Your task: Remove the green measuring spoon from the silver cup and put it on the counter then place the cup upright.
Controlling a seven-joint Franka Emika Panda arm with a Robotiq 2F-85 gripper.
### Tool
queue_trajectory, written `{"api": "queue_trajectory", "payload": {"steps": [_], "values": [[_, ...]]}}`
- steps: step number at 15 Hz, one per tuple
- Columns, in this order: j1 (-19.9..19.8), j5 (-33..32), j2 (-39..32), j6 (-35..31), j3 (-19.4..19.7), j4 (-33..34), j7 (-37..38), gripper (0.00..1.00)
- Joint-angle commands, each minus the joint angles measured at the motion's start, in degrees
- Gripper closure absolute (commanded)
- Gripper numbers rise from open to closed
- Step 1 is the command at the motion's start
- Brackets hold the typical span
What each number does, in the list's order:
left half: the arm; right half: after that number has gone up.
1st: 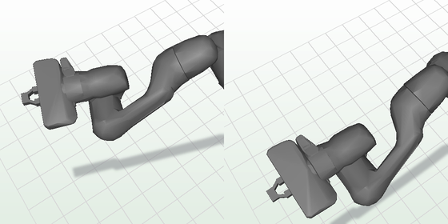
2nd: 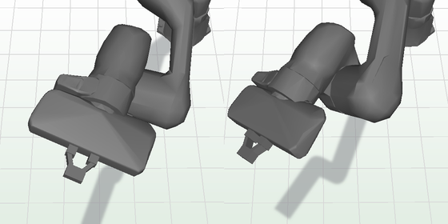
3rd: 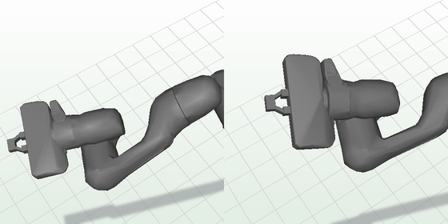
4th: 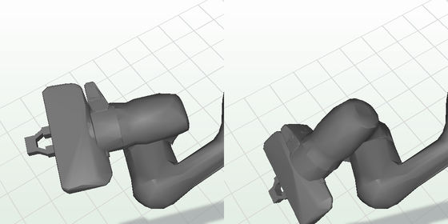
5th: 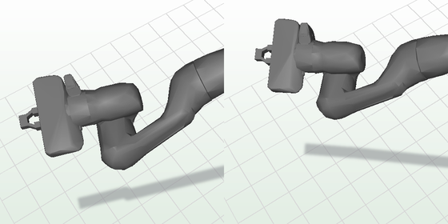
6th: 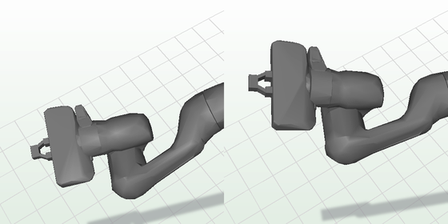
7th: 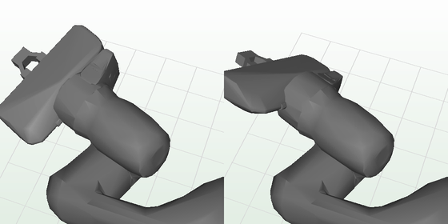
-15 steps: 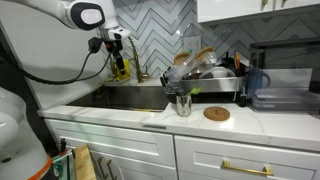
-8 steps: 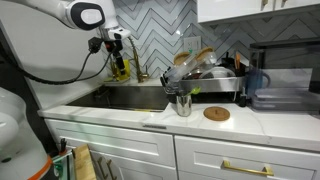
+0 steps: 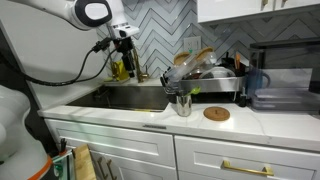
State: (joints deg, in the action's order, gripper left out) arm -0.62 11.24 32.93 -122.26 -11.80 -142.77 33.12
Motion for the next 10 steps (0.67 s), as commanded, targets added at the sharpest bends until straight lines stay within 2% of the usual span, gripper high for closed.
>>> {"api": "queue_trajectory", "payload": {"steps": [1, 2, 3, 10], "values": [[-6.0, -7.9, 2.3, 2.4, -0.2, -0.7, 6.4, 0.0], [-7.7, -10.4, 2.3, 2.2, -0.1, -0.7, 8.0, 0.0], [-4.5, -7.3, 0.5, 1.0, 0.9, 0.1, 5.0, 0.0], [-4.5, -7.8, 0.3, 1.0, 1.2, 0.4, 5.0, 0.0]]}}
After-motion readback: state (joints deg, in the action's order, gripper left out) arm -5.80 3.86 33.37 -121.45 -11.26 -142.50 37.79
